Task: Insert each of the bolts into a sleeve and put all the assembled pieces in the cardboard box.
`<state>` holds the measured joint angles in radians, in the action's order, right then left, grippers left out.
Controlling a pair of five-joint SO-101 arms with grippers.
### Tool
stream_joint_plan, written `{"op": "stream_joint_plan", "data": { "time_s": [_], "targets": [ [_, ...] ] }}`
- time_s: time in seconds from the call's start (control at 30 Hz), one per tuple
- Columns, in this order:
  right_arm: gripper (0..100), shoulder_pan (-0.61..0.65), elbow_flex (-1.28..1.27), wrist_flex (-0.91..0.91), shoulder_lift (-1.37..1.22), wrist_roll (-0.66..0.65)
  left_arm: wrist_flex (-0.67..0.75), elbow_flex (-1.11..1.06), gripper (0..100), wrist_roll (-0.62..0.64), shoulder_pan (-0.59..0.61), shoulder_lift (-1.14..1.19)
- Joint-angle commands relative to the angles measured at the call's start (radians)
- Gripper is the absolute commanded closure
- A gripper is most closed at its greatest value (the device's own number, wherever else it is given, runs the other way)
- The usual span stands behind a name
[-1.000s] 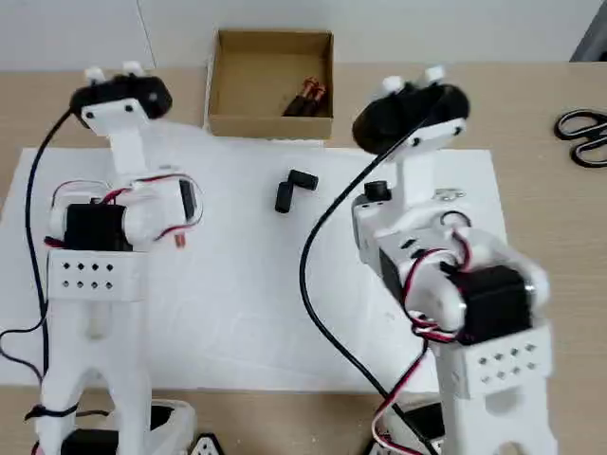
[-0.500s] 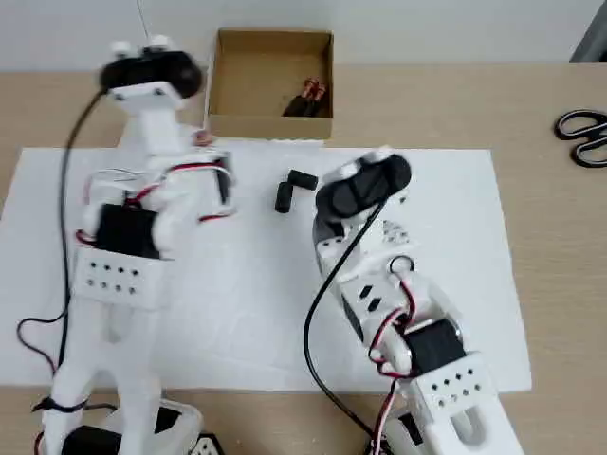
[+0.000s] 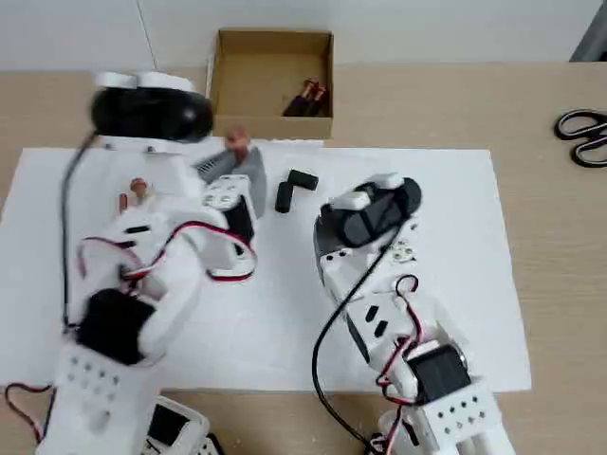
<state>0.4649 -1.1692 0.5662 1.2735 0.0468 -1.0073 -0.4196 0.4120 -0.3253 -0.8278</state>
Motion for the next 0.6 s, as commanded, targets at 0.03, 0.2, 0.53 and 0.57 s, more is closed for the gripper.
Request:
{"op": "stream_joint_plan", "data": {
  "time_s": [0.03,0.2,0.53,0.57],
  "targets": [
    [99.4,0.007,-0.103,-0.183,0.099,-0.006,0.130,-0.061,100,0.035,-0.018,-0.040],
    [99.4,0.007,-0.298,-0.262,0.231,-0.009,0.141,-0.068,100,0.097,-0.075,-0.032],
    [99.4,0.019,-0.488,-0.183,0.539,-0.009,0.183,-0.071,100,0.097,-0.115,-0.031],
    [99.4,0.033,-0.488,-0.185,0.532,-0.009,0.186,-0.082,100,0.097,-0.115,-0.031]
  ]
}}
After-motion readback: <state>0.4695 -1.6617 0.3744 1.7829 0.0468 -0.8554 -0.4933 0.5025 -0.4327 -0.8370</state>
